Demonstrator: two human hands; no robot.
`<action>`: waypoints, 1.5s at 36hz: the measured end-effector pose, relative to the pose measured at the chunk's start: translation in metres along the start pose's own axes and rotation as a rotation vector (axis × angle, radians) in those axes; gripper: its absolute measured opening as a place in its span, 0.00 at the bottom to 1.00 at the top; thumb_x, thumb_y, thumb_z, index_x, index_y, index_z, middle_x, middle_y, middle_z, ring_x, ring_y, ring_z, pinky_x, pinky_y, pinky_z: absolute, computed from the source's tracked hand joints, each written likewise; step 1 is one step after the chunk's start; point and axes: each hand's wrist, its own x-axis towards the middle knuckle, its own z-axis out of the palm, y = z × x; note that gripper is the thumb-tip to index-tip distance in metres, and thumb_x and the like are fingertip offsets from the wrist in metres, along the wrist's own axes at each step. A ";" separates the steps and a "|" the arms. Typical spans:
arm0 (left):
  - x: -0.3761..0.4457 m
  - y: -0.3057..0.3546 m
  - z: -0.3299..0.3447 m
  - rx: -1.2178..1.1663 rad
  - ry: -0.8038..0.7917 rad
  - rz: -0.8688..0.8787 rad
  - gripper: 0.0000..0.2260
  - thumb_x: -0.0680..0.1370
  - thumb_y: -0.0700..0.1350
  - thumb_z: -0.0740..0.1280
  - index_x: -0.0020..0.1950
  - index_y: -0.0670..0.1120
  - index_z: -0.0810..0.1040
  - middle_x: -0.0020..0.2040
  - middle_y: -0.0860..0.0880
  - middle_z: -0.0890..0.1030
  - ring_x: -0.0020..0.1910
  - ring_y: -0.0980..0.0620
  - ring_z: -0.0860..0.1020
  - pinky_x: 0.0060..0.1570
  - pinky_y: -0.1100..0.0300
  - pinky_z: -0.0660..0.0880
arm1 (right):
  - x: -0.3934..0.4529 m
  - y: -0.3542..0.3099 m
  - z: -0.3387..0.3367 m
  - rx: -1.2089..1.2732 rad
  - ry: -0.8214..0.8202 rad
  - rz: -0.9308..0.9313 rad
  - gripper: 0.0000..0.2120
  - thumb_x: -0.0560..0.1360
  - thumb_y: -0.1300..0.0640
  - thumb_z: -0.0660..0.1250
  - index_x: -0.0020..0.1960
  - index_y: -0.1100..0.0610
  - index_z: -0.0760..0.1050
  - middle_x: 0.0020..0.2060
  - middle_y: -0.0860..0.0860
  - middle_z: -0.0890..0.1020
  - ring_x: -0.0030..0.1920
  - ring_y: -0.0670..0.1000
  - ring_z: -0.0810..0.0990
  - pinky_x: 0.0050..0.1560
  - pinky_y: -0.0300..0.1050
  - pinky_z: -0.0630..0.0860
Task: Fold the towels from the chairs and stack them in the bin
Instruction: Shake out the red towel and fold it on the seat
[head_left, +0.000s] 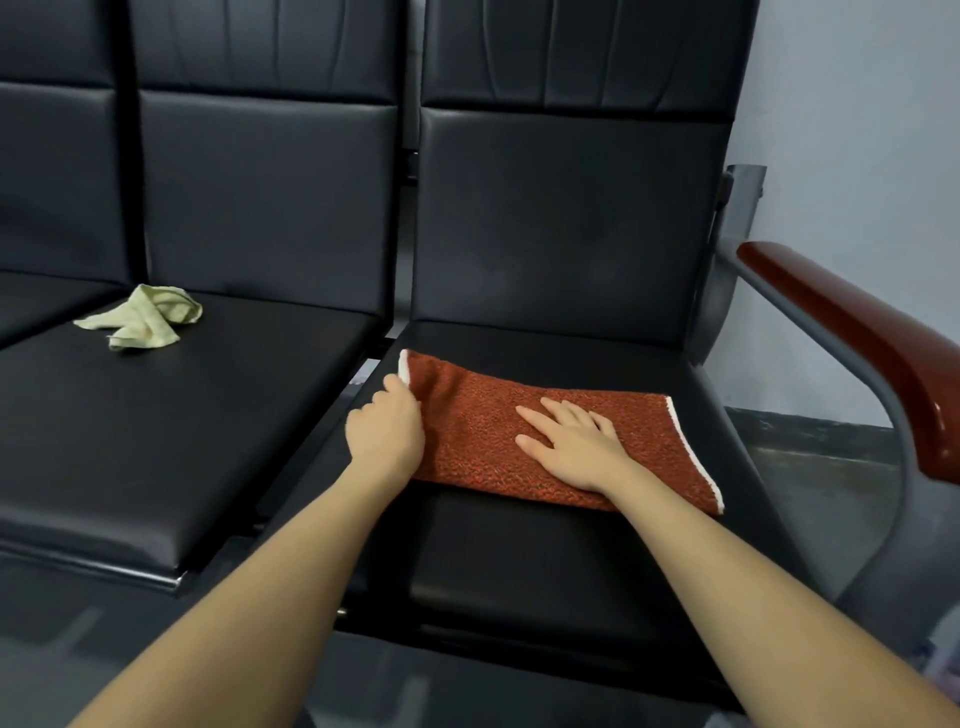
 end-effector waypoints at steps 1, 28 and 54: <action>0.000 0.002 -0.005 -0.027 0.028 0.037 0.14 0.83 0.49 0.56 0.60 0.40 0.66 0.56 0.43 0.79 0.52 0.43 0.79 0.44 0.55 0.68 | -0.001 -0.002 0.000 0.001 -0.003 0.007 0.26 0.79 0.36 0.46 0.76 0.38 0.50 0.78 0.47 0.49 0.77 0.50 0.44 0.74 0.53 0.41; -0.034 0.112 -0.057 -0.941 -0.302 0.376 0.06 0.78 0.44 0.64 0.47 0.46 0.80 0.39 0.48 0.82 0.38 0.53 0.77 0.41 0.63 0.72 | -0.043 0.040 -0.034 0.496 0.348 0.398 0.20 0.81 0.43 0.50 0.55 0.52 0.77 0.58 0.52 0.77 0.65 0.58 0.69 0.63 0.54 0.59; -0.046 0.120 -0.013 -0.166 -0.262 0.023 0.28 0.80 0.60 0.54 0.74 0.45 0.56 0.68 0.37 0.65 0.65 0.37 0.67 0.61 0.45 0.65 | -0.077 0.050 -0.038 0.614 0.275 0.410 0.10 0.76 0.58 0.60 0.39 0.53 0.62 0.37 0.50 0.71 0.38 0.49 0.69 0.39 0.44 0.66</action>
